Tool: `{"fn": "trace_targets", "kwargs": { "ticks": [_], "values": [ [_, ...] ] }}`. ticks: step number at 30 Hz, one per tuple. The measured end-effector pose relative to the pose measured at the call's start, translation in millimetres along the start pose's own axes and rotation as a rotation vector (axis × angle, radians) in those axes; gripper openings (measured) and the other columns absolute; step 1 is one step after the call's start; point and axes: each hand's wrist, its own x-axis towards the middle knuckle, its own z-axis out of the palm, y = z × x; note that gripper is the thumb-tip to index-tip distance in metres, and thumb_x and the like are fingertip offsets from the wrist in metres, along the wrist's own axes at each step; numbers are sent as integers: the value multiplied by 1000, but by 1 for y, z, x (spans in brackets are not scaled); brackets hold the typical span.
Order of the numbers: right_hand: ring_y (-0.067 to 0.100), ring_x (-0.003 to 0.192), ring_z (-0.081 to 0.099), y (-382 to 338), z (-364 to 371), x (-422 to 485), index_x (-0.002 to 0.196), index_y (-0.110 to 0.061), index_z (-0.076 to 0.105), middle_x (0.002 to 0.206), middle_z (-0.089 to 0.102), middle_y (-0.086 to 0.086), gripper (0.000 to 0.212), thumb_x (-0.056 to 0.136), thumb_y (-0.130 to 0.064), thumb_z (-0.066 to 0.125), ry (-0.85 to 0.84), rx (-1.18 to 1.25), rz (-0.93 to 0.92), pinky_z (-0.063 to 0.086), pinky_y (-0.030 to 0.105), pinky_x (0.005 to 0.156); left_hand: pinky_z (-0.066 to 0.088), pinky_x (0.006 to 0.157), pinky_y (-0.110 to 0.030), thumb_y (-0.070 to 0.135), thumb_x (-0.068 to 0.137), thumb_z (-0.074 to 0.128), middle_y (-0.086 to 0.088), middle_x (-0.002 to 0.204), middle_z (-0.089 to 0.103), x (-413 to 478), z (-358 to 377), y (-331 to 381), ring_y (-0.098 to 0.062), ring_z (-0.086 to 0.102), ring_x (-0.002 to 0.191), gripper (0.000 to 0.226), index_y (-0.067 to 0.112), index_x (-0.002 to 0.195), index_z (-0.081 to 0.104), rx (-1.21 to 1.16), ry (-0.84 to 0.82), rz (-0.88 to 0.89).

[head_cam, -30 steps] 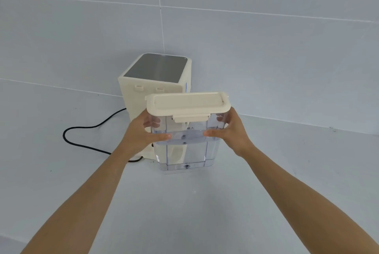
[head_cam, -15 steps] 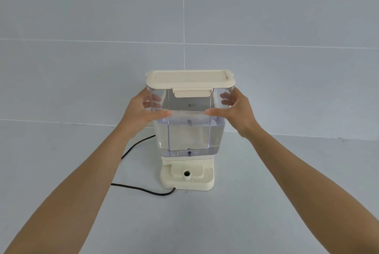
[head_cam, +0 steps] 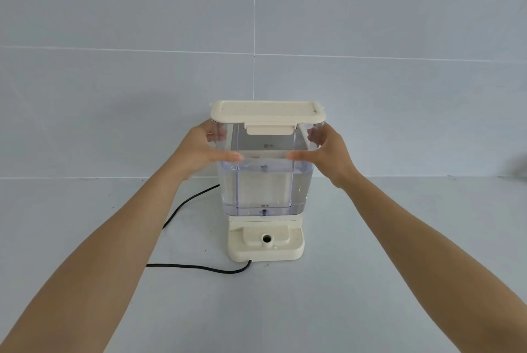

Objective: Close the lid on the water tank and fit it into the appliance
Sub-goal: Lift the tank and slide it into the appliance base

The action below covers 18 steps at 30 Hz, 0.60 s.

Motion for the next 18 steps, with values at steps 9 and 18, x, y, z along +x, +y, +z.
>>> {"fn": "trace_targets", "kwargs": {
  "ticks": [9,18],
  "values": [
    [8,85,47,6,1,-6,121,-15,46,94,52,-13,71,60,-24,81,-58,-176,-13,35,15,68,42,97,-42,46,27,78,-3,111,52,-1,1,-9,-18,49,105,86,20,103,46,156,-91,-48],
    [16,94,46,28,6,-16,130,-15,38,123,57,3,87,57,-27,83,-48,-275,41,35,8,55,31,90,-24,13,62,80,3,120,47,-11,20,-25,-14,41,116,88,16,133,27,247,-112,-37]
  ]
}}
